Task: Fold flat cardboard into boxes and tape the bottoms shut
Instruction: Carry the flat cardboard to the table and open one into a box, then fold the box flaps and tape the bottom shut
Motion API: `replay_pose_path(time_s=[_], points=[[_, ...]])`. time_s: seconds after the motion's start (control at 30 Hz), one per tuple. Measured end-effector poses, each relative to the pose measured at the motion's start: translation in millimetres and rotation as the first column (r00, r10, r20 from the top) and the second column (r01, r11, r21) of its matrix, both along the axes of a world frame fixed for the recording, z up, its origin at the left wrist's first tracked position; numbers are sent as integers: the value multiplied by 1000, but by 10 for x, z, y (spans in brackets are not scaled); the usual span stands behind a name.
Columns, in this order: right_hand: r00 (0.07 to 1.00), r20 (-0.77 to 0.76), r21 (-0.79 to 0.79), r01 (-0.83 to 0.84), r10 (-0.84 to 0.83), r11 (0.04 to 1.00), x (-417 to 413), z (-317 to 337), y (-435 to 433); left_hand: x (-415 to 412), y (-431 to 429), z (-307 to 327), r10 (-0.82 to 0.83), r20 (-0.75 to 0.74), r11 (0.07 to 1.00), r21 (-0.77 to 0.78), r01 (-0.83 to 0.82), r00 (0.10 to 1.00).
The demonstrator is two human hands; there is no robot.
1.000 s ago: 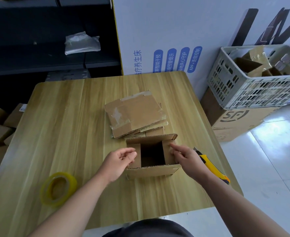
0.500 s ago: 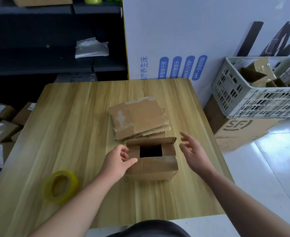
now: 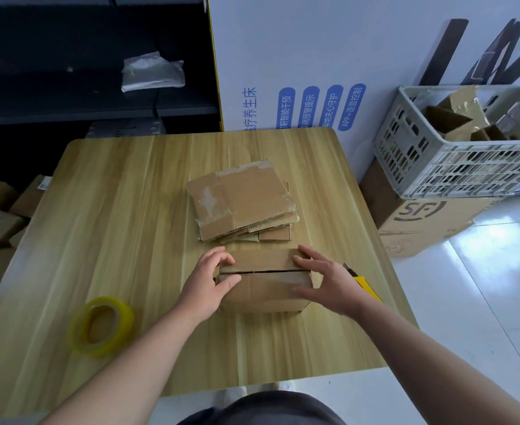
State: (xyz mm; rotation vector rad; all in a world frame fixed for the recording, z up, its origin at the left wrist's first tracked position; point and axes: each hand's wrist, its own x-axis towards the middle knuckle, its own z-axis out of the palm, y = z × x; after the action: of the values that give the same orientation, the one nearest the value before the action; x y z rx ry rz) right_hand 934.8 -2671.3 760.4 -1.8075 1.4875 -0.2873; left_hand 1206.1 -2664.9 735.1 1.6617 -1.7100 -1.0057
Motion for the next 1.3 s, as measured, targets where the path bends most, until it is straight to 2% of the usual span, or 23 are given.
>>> replay_pose_path(time_s=[0.17,0.3,0.37,0.5,0.57,0.67,0.77,0.9,1.13,1.23,1.3], points=[[997,-65,3,-43,43,999,-15,-55,39,1,-10,15,-21,55,1000,0,21,998],[1000,10,9,6,-6,1000,-22,-82,45,45,-73,107,-160,71,973,177,145,985],[1000,21,-14,15,-14,1000,-18,-94,48,59,-73,121,-214,77,957,218,193,974],[995,87,-69,50,-44,996,23,-100,106,125,-52,132,-89,74,988,131,79,993],[990,119,-82,86,-76,993,24,-107,102,145,-33,115,-92,79,993,85,85,993],[998,62,-43,36,-33,998,27,-122,82,120,-12,57,-125,52,992,33,124,991],[1000,7,-49,-23,24,999,35,-191,103,91,-33,7,-125,14,991,43,124,992],[999,42,-73,3,0,997,70,-292,170,42,22,-98,-141,39,988,63,138,989],[993,101,-204,82,-62,976,288,-432,288,-168,128,-187,47,-93,996,78,-39,995],[997,56,-219,64,-53,974,313,-453,243,-119,69,-227,48,-87,997,66,-43,995],[998,-32,-270,46,-57,962,299,-451,229,-103,35,-238,20,-61,997,71,-16,998]])
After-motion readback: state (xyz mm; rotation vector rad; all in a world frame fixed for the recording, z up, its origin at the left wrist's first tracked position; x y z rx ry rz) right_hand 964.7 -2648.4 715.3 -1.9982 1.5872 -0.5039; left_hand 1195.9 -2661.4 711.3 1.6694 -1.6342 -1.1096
